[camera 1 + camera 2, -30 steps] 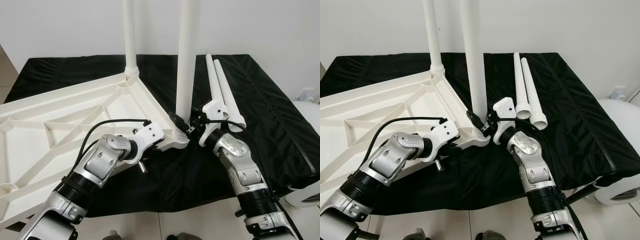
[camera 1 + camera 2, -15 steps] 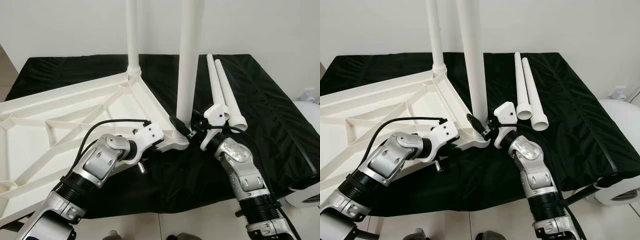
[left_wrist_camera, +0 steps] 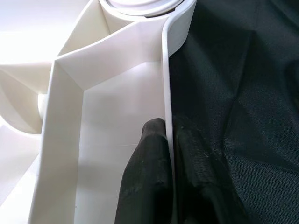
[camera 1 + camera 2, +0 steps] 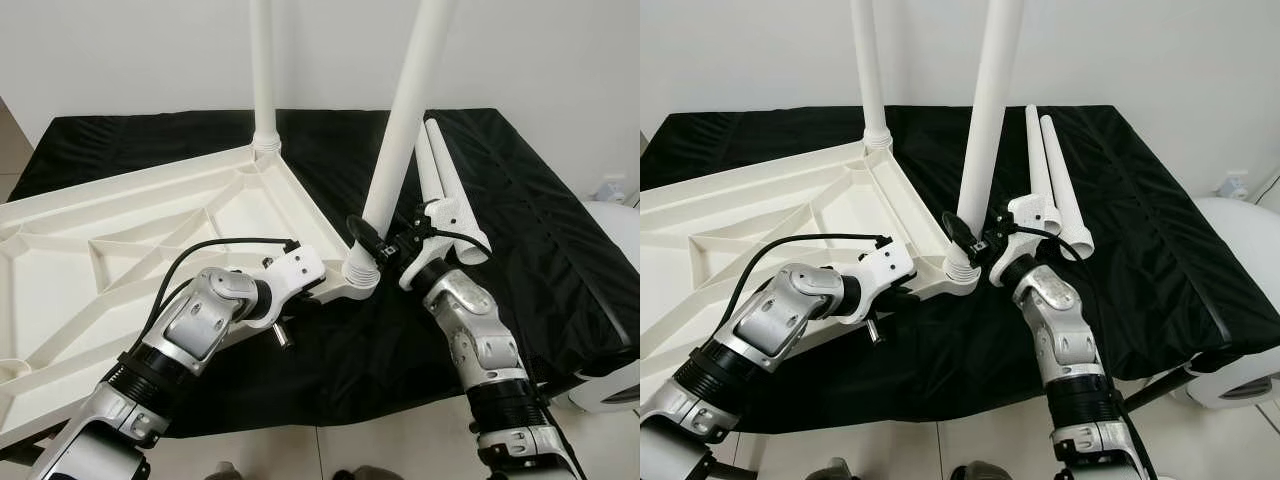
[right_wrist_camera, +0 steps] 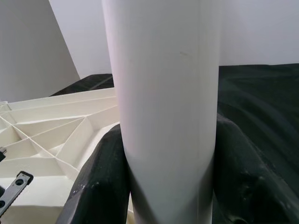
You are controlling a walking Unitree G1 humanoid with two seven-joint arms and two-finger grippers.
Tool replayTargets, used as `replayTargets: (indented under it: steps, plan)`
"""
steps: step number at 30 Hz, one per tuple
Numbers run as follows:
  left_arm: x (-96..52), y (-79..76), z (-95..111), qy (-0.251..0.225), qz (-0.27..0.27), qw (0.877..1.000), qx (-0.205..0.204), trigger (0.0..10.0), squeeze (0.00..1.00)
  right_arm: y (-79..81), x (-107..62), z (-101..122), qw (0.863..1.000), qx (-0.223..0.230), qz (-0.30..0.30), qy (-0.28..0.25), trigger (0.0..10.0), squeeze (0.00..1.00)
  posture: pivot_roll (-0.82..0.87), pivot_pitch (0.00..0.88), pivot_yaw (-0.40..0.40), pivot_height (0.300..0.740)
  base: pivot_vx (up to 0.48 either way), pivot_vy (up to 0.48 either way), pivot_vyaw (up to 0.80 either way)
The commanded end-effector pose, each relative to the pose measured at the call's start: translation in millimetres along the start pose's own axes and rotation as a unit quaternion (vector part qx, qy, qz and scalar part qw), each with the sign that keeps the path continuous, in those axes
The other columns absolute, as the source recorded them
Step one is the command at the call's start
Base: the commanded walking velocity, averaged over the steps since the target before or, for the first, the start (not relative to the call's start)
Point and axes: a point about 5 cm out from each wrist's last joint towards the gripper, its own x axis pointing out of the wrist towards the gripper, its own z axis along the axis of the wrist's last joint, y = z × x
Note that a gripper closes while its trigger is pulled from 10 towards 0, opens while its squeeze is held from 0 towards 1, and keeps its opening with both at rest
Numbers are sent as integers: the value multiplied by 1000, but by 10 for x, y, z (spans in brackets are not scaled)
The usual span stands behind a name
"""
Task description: Building children table
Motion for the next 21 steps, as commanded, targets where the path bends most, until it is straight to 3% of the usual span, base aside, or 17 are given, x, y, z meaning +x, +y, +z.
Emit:
replayTargets:
  steps: [1, 10, 15, 21]
  plan:
    - [-43, 34, 172, -20, 17, 999, 34, 10000, 0, 55, -169, -602, 989, 65, -13, 134, 10000, 0, 32, 23, -12, 740, 0, 0, 0]
    - [-57, 43, 163, -19, 20, 999, 32, 10000, 0, 120, -185, -611, 991, 40, 11, 128, 10000, 0, 32, 22, -14, 740, 0, 0, 0]
    - [-67, 50, 174, -20, 22, 999, 32, 10000, 0, 239, -273, -627, 992, 33, 49, 115, 10000, 0, 29, 26, -12, 740, 0, 0, 0]
    - [-69, 50, 179, -21, 21, 999, 32, 10000, 0, 234, -302, -681, 990, 22, 45, 131, 10000, 0, 25, 27, -11, 740, 0, 0, 0]
